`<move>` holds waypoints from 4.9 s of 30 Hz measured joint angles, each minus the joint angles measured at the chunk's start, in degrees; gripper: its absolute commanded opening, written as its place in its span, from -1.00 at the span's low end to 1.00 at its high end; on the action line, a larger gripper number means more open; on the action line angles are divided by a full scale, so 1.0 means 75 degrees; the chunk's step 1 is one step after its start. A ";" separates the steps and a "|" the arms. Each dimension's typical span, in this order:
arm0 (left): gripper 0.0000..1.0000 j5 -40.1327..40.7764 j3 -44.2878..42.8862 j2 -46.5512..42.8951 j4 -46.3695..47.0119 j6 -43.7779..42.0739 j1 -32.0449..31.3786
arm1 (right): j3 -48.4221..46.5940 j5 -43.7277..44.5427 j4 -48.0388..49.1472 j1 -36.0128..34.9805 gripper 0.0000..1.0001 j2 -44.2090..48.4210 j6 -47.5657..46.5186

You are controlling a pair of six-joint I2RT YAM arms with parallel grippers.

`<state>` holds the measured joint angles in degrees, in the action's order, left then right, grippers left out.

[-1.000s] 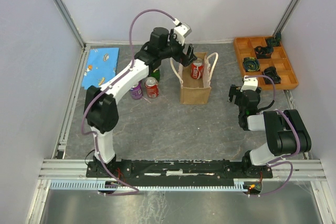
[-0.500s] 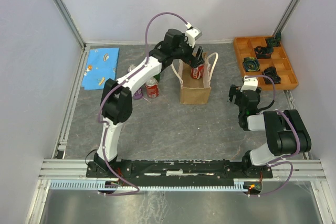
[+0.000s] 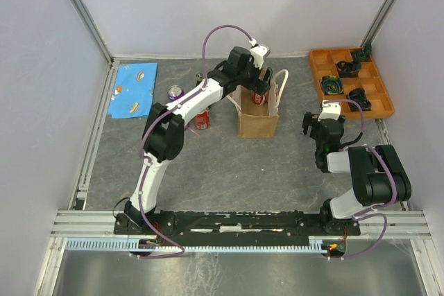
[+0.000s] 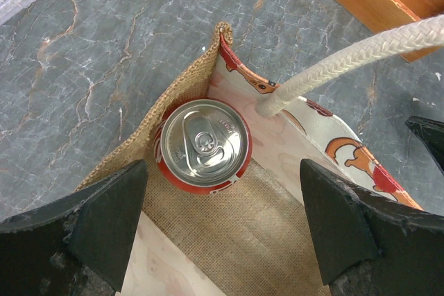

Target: Take the beverage out of the canvas bag

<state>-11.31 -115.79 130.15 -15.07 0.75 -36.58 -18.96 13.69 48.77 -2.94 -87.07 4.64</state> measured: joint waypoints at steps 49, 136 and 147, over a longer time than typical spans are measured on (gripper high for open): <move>-0.94 0.1285 -0.0425 0.1233 0.0536 0.0420 -0.0154 | 0.0000 0.0003 0.0000 0.0000 0.99 0.0000 0.0000; -0.06 0.3879 1.1255 -0.7755 0.2713 0.1676 0.0487 | 0.0000 0.0000 0.0000 0.0000 0.99 0.0000 -0.0003; 0.99 0.4025 1.1237 -0.7662 0.2868 0.2072 0.0583 | 0.0000 0.0000 0.0000 0.0000 0.99 0.0000 -0.0003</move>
<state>18.87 -31.51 72.69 6.44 16.29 -32.21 -18.96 13.69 48.77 -2.94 -87.07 4.62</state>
